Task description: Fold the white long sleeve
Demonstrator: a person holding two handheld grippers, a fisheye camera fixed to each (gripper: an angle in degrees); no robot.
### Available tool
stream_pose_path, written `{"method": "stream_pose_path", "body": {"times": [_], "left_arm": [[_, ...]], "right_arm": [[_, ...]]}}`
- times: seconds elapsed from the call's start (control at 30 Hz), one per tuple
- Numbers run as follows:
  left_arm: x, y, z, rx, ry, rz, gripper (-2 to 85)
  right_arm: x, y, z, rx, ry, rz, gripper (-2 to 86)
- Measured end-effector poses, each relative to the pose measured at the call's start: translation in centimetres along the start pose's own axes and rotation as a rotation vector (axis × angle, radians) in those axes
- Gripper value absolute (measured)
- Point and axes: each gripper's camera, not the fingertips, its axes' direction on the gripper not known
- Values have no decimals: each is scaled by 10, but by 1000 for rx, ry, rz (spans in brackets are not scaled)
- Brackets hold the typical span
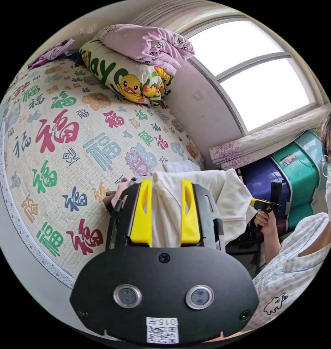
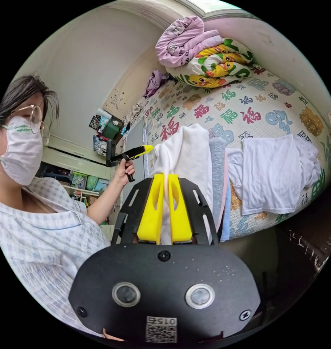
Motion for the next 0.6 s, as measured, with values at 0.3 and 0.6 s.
{"method": "stream_pose_path", "body": {"times": [0.3, 0.6], "left_arm": [[-22, 50, -90, 260, 180, 53, 1], [-82, 192, -273, 645, 185, -36, -4]], "right_arm": [[-113, -33, -79, 84, 261, -158, 5], [-301, -48, -140, 132, 484, -358, 5]]}}
